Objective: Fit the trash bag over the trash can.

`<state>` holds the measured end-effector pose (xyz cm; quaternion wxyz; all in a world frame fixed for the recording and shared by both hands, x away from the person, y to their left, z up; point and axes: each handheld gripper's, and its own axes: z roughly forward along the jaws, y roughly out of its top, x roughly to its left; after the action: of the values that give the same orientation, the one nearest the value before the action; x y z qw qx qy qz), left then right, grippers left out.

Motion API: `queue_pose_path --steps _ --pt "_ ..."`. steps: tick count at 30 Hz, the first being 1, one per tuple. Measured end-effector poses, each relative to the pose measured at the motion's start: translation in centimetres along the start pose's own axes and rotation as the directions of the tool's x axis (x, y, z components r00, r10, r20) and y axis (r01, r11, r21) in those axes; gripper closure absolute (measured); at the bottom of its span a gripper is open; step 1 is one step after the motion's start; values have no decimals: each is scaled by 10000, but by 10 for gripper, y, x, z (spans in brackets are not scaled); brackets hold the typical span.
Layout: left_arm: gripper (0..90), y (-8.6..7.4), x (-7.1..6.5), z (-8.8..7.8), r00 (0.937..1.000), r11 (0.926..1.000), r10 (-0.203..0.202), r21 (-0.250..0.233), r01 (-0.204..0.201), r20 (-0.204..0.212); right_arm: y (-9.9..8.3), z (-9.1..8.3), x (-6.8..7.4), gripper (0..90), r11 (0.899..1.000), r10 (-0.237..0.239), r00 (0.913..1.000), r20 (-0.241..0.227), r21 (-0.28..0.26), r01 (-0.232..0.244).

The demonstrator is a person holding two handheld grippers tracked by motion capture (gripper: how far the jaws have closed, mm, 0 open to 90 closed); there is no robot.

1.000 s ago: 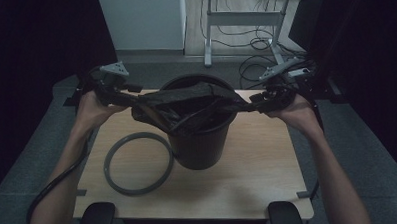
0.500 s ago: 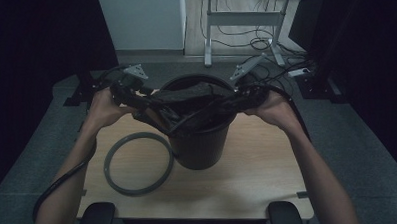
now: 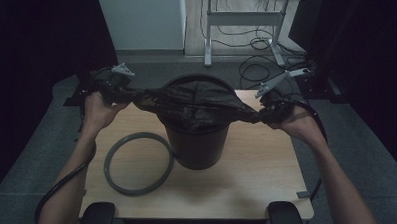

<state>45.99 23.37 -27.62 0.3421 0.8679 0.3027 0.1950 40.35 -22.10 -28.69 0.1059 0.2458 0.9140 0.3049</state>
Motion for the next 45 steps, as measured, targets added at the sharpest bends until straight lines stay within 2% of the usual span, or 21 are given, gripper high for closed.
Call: queue_pose_path --steps 1,3,5,7,13,15,19,22,25,29,32,34,36,38,40,42,45 --pt "701 0 0 -1 10000 9999 12 -114 -13 -48 -2 -1 -1 825 9999 110 9999 -60 -70 -111" --pt "552 1 1 -4 10000 9997 56 -228 -55 38 -2 -4 -3 671 9992 197 9996 -185 -354 -204" --pt "468 3 1 -9 9999 9994 159 -295 -157 52 1 -10 -4 564 9975 340 9988 -340 -613 -361" --pt "399 5 0 -14 9995 9988 313 -380 -310 74 6 -16 -3 488 9963 257 9989 -398 -815 -289" --pt "320 12 -3 -25 9971 9967 654 -502 -634 390 22 -33 -3 428 9931 278 9982 -526 -1120 -335" --pt "292 14 -5 -27 9954 9958 779 -526 -750 555 27 -37 -5 414 9927 346 9989 -303 -1145 -379" --pt "232 21 -11 -22 9917 9950 915 -472 -875 907 40 -38 -12 344 9914 560 9972 488 -1212 -497" --pt "212 25 -16 -11 9894 9949 969 -384 -932 1086 50 -31 -19 277 9907 822 9903 1123 -1173 -690" --pt "208 31 -18 5 9886 9958 910 -227 -889 1202 60 -15 -25 228 9896 1064 9863 1259 -1097 -927" --pt "215 35 -16 28 9915 9958 856 253 -885 983 70 16 -33 208 9899 1231 9847 1229 -860 -1130" --pt "243 35 -9 43 9929 9978 497 379 -541 1085 74 39 -40 228 9885 1444 9804 1337 -641 -1368" --pt "288 34 -6 50 9926 9988 233 403 -283 1195 74 53 -45 300 9864 1634 9772 1358 -429 -1589" --pt "338 33 -4 55 9883 9991 30 408 -93 1522 72 63 -49 393 9838 1794 9754 1282 -277 -1773" --pt "399 31 -5 59 9821 9990 -69 452 -17 1881 68 69 -49 461 9831 1828 9761 1174 -212 -1816" --pt "396 28 -9 60 9858 9989 -72 473 -8 1676 65 72 -47 499 9830 1832 9754 1229 -145 -1828" --pt "412 27 -11 57 9844 9987 -261 470 181 1739 61 71 -44 493 9802 1978 9732 1175 -175 -1971" --pt "422 24 -22 50 9843 9986 -95 527 2 1763 56 66 -34 485 9818 1891 9745 1204 -70 -1897"
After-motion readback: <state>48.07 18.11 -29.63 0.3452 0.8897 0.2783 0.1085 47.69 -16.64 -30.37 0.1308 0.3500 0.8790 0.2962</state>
